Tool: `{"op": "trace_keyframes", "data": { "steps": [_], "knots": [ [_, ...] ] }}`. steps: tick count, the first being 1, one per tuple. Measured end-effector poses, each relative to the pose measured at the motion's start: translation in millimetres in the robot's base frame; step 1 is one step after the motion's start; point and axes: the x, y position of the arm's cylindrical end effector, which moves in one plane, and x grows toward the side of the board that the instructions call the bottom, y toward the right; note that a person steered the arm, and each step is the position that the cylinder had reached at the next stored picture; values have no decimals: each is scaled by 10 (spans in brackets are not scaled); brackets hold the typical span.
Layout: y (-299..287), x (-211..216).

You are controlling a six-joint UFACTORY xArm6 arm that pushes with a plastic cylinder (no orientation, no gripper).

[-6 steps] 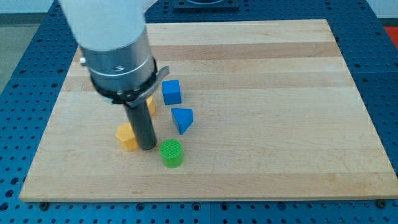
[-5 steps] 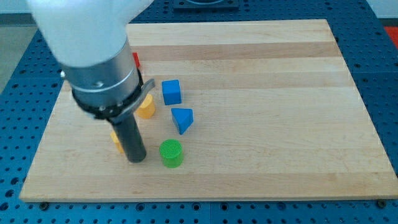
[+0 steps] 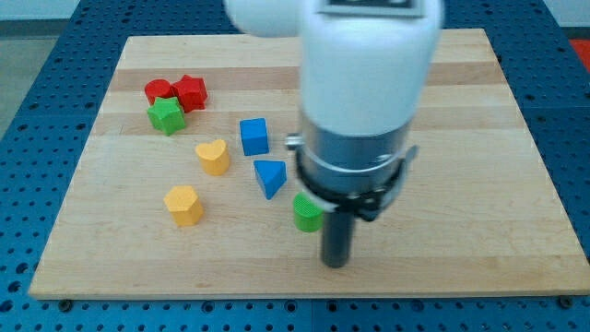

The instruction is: Slightly move the green circle diagonally to the blue triangle

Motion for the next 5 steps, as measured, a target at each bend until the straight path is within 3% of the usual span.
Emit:
{"op": "trace_keyframes", "data": {
  "steps": [1,3,4,5],
  "knots": [
    [-184,-90],
    [539,-644],
    [415,-406],
    [-71,-227]
  ]
}}
